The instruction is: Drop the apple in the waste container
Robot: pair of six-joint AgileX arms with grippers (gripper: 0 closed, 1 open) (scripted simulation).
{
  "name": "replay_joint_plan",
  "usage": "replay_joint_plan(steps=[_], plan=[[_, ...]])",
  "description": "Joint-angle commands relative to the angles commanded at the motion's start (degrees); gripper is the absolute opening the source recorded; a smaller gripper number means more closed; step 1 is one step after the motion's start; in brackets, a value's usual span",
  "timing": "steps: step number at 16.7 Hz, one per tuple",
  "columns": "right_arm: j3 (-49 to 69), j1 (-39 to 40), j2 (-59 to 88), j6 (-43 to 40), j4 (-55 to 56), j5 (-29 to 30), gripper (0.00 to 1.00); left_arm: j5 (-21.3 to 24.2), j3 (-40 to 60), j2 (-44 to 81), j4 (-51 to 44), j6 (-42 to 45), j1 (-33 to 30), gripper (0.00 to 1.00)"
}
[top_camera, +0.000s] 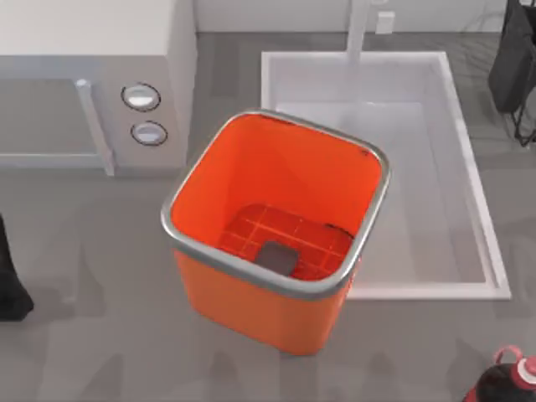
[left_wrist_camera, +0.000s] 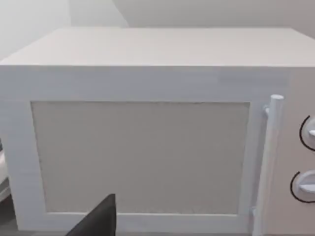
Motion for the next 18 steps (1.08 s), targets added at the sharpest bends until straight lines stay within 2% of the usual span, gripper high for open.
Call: replay_joint_plan(steps=[4, 8, 18], plan=[[1.8, -0.5, 1.8, -0.7, -1.4, -0.2, 1.00, 0.0, 0.0, 0.0, 0.0, 0.0, 0.0, 1.00], [10.6, -2.8, 12.3, -4.6, -8.7, -1.3, 1.00, 0.0, 0.0, 0.0, 0.0, 0.0, 0.0, 1.00], [43.4, -12.8, 66.0, -19.9, -38.9, -3.5, 1.00, 0.0, 0.0, 0.0, 0.0, 0.0, 0.0, 1.00]])
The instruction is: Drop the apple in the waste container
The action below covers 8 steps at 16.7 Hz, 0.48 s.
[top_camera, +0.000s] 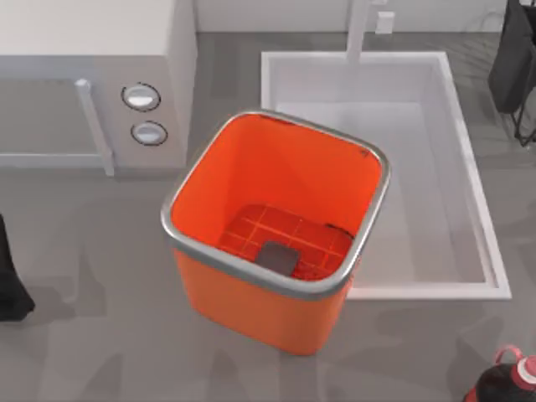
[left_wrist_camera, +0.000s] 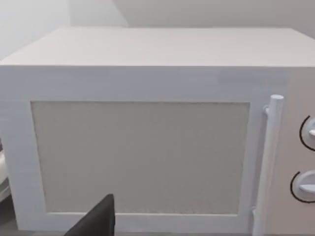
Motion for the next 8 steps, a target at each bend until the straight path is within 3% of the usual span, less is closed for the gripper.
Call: replay_joint_plan(steps=[8], plan=[[18.2, -6.7, 28.3, -8.0, -17.3, -0.9, 1.00, 0.0, 0.0, 0.0, 0.0, 0.0, 0.0, 1.00]])
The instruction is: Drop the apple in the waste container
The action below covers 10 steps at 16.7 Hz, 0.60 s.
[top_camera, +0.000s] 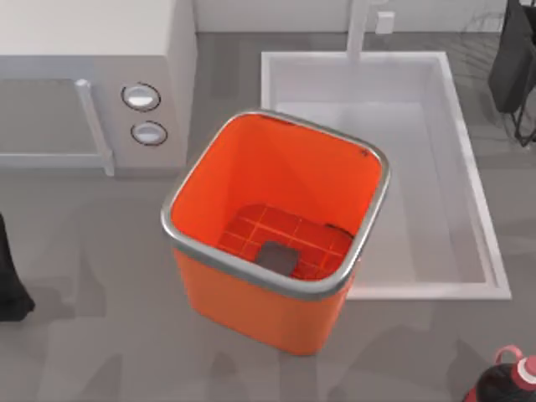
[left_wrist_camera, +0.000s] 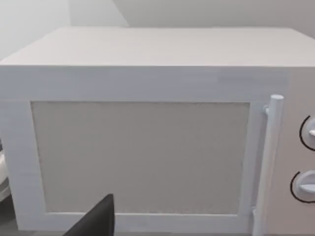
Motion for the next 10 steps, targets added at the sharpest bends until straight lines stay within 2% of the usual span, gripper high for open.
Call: replay_joint_plan(steps=[10], plan=[[-0.3, -0.7, 2.4, -0.8, 0.6, -0.2, 1.00, 0.0, 0.0, 0.0, 0.0, 0.0, 0.0, 1.00]])
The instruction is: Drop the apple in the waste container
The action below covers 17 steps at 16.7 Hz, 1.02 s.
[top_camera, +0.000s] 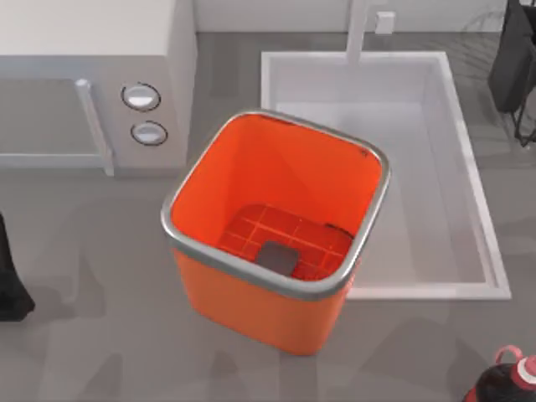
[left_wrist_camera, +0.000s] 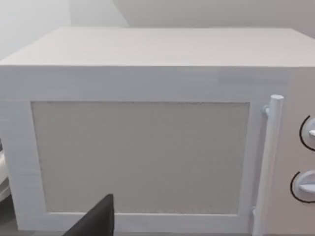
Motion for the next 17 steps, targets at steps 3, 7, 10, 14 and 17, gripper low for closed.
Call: replay_joint_plan(steps=[3, 7, 10, 14, 17], plan=[[-3.9, -0.2, 1.4, -0.1, 5.2, 0.0, 1.00, 0.0, 0.0, 0.0, 0.0, 0.0, 0.0, 1.00], [-7.1, 0.7, 5.3, 0.8, 12.3, 0.0, 1.00, 0.0, 0.0, 0.0, 0.0, 0.0, 0.0, 1.00], [-7.2, 1.3, 7.1, 1.4, 14.4, 0.0, 1.00, 0.0, 0.0, 0.0, 0.0, 0.0, 0.0, 1.00], [-7.2, 1.3, 7.1, 1.4, 14.4, 0.0, 0.92, 0.0, 0.0, 0.0, 0.0, 0.0, 0.0, 1.00], [-7.2, 1.3, 7.1, 1.4, 14.4, 0.0, 0.70, 0.0, 0.0, 0.0, 0.0, 0.0, 0.0, 1.00]])
